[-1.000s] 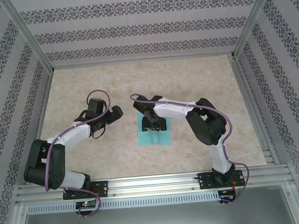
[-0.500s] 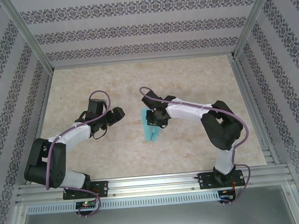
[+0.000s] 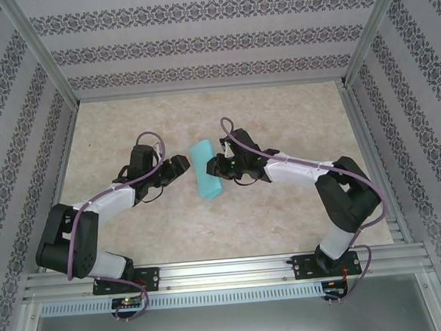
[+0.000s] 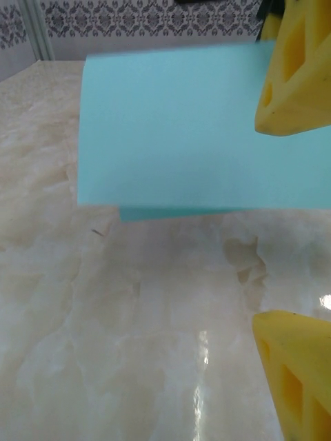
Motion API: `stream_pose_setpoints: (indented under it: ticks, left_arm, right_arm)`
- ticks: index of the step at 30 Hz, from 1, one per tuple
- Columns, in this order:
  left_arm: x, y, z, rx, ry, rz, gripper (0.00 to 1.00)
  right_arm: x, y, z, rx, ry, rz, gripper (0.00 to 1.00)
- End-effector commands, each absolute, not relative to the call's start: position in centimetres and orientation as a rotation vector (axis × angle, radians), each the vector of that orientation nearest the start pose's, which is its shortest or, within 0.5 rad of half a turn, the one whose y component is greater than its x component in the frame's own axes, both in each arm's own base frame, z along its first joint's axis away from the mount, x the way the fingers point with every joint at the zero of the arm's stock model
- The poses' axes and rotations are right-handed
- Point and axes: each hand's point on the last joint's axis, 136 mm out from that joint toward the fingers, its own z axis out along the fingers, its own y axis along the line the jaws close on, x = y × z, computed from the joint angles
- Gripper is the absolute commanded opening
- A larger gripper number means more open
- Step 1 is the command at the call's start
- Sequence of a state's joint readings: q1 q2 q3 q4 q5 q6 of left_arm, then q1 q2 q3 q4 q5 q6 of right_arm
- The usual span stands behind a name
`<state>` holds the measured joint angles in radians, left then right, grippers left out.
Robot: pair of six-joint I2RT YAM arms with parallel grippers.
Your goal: Fold a paper plane with a square sheet of paper (pick it up from the middle)
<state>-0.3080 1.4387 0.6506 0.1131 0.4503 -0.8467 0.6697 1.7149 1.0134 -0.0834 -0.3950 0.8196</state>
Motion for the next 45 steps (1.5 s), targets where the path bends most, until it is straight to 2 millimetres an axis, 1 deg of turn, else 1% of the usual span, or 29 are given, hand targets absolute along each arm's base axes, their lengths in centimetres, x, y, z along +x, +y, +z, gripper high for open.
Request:
stream_pose_setpoints:
  ticks: [1,6,9,14,16,18,21,25,29,34,40,41,45]
  left_arm:
    - [33.9,-20.1,10.1,-0.347,2.370,-1.128,0.67]
    - [33.8,-21.4,9.4,-0.323,2.392,-1.137,0.59]
    - [33.8,-22.2,8.8,-0.310,2.411,-1.143,0.57]
    - [33.9,-23.6,8.0,-0.282,2.437,-1.152,0.52]
    - [33.8,-24.2,7.5,-0.268,2.454,-1.153,0.51]
    - [33.8,-24.6,7.2,-0.256,2.462,-1.156,0.50]
    - [33.7,-25.0,6.8,-0.249,2.474,-1.156,0.50]
    - [33.6,-25.2,6.5,-0.242,2.485,-1.147,0.50]
    - [33.4,-25.2,6.2,-0.236,2.490,-1.143,0.51]
    - [33.3,-25.7,6.4,-0.203,2.483,-1.167,0.50]
    - [33.2,-26.4,6.4,-0.179,2.490,-1.178,0.44]
    - [33.2,-26.5,6.4,-0.175,2.489,-1.180,0.41]
    - [33.3,-26.1,7.0,-0.178,2.478,-1.136,0.40]
  right_arm:
    - [31.1,32.5,7.0,-0.028,2.655,1.072,0.24]
    - [30.8,31.4,4.2,-0.026,2.726,0.977,0.29]
    - [30.6,30.5,3.4,-0.024,2.753,0.903,0.35]
    - [30.5,28.8,2.7,-0.016,2.784,0.764,0.50]
    - [30.4,28.1,2.6,-0.013,2.797,0.709,0.56]
    - [30.3,27.8,2.6,-0.023,2.802,0.685,0.61]
    - [30.2,27.5,3.1,-0.034,2.791,0.681,0.65]
    - [30.1,27.3,4.0,-0.037,2.771,0.699,0.65]
    - [30.2,26.9,4.1,-0.013,2.769,0.717,0.62]
    - [30.2,26.5,3.6,-0.005,2.788,0.698,0.57]
    - [30.2,25.9,2.7,-0.015,2.821,0.630,0.53]
    - [30.2,25.9,2.6,-0.014,2.824,0.625,0.52]
    - [30.4,25.7,2.0,-0.019,2.843,0.587,0.51]
